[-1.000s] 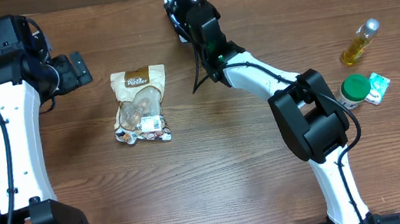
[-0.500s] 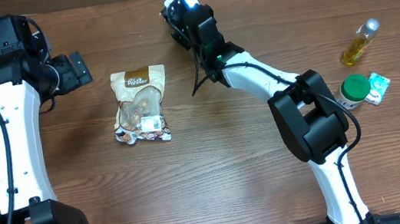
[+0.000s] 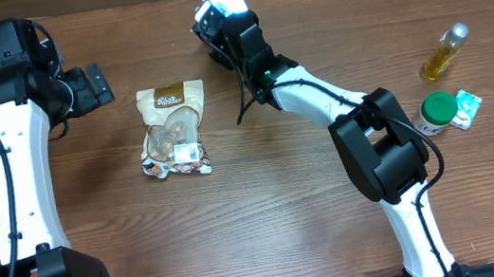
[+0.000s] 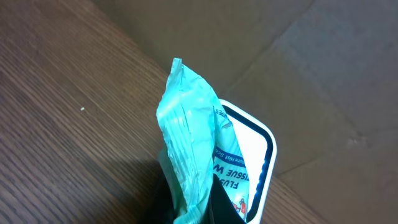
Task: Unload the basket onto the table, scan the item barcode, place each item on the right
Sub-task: 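Hold the wipe pack barcode over the scanner with the right gripper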
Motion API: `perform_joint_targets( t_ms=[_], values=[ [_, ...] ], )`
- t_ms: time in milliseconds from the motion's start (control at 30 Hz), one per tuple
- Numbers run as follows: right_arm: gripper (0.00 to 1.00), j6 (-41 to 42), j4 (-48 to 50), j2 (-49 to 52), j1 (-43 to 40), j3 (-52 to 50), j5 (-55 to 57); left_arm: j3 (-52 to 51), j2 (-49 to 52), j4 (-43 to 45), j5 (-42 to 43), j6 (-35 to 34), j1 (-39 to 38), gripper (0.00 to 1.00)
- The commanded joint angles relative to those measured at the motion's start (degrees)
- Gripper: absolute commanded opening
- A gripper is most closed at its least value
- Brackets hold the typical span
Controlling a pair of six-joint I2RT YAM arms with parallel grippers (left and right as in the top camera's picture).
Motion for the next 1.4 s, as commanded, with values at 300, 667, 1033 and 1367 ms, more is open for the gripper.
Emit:
perform_joint_targets(
  t_ms=[300,667,1033,1367],
  values=[
    [0.04,-3.5,5.4,1.6,-1.1,0.6,-0.5,0.7,0.5,-0.1,-0.4,0.5,0.2,1.0],
    [0.04,-5.4,6.1,1.9,-1.4,0.6,0.5,0.7,0.5,-0.1,-0.4,0.5,0.2,1.0],
    [0.04,-11.0,6.4,2.0,-1.7,0.6,1.3,0.7,0.5,-0.1,-0.4,0.5,0.2,0.99],
    [0.04,-10.7,4.2,3.7,-1.9,0.6,0.0,0.7,0.5,-0.1,-0.4,0.5,0.2,1.0]
  ],
)
